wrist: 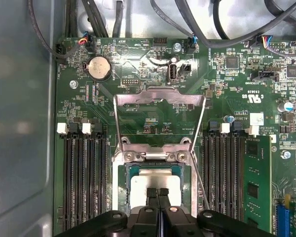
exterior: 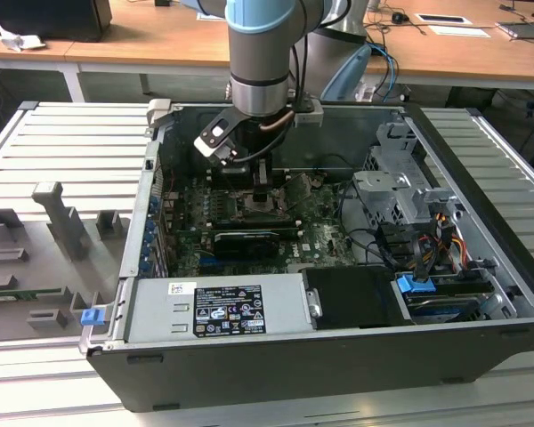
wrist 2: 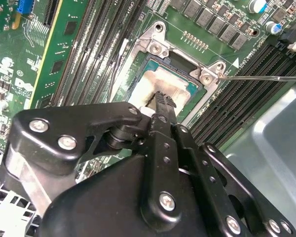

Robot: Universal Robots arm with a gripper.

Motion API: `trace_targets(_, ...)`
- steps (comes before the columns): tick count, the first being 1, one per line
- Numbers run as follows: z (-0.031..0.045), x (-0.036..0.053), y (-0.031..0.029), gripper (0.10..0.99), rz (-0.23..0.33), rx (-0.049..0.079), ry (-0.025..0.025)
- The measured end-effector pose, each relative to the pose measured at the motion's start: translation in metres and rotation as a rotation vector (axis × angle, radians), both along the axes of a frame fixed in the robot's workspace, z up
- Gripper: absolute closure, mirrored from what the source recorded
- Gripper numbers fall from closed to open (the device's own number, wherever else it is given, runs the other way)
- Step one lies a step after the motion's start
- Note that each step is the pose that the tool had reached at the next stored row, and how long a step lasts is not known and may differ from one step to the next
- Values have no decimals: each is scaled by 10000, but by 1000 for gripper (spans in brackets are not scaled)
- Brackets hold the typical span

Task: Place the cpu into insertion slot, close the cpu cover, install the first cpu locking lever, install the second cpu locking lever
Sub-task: 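Place the cpu into insertion slot, then close the cpu cover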

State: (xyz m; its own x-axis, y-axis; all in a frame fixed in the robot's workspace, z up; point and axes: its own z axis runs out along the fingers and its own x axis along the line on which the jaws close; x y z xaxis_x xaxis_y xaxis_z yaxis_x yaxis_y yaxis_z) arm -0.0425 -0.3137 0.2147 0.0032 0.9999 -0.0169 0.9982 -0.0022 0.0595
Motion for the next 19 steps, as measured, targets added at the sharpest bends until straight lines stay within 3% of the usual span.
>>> trace_targets(10, 26, 0, 0, 980, 1, -3, -1)
trace_targets(13, 57, 2, 0, 980, -1, -74, 0)
trace_targets(19, 59, 83, 0, 980, 0, -118, 8)
